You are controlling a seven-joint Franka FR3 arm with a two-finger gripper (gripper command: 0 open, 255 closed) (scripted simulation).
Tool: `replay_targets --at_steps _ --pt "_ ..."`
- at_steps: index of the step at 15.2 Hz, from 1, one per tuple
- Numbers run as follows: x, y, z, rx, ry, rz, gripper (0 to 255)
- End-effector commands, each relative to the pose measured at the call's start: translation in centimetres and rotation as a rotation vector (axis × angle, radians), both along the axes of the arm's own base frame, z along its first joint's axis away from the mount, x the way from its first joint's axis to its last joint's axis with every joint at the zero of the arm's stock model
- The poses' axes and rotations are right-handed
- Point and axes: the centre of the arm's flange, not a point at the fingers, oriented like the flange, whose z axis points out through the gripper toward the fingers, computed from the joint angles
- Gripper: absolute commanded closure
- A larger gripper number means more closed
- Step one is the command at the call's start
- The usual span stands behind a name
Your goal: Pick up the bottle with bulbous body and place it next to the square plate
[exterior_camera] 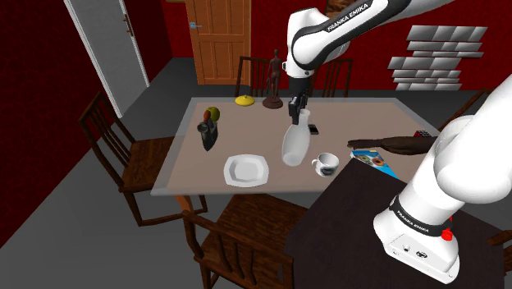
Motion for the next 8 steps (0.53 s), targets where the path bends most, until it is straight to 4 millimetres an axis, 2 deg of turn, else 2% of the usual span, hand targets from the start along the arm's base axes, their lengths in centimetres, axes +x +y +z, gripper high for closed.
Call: replay_targets --at_steps 1,8 --pt "-0.1 0.0 -1.0 0.0 -0.001 0.0 255" --pt "-0.1 0.0 -4.7 0.0 -0.001 0.0 255"
